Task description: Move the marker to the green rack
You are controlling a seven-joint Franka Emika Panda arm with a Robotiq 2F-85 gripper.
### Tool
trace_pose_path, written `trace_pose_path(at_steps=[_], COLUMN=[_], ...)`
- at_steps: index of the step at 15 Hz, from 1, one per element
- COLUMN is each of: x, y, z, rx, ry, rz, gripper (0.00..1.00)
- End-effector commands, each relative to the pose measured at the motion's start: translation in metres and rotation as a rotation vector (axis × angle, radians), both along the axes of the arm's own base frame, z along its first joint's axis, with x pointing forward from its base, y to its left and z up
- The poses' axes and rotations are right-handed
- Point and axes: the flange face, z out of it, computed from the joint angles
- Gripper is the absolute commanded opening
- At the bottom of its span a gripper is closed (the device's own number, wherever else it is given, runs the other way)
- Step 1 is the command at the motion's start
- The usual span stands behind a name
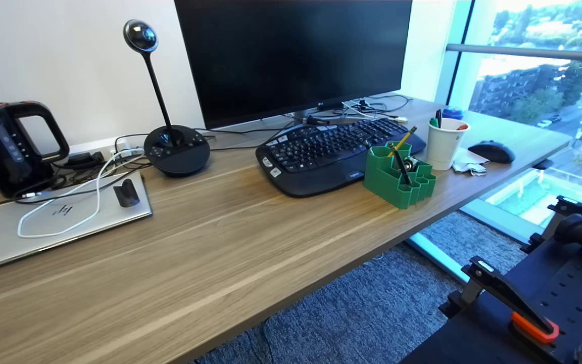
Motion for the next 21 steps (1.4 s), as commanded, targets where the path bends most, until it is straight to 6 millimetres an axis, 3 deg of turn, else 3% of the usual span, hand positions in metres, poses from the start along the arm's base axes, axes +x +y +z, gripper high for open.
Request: trace_pose_path(at_steps=[1, 7, 13, 21], x=[0.037, 0.074, 0.065, 0.041], y=[-0.017, -0.054, -0.085, -0.067], z=[-0.007, -0.03, -0.042, -0.049], rx=[-0.036, -0.169, -0.387, -0.125], ry=[-0.053, -0.091, 0.002, 0.223], rz=[-0.183, -0.419, -0.376, -0.031], gripper=[1.0, 1.0, 1.0, 1.0])
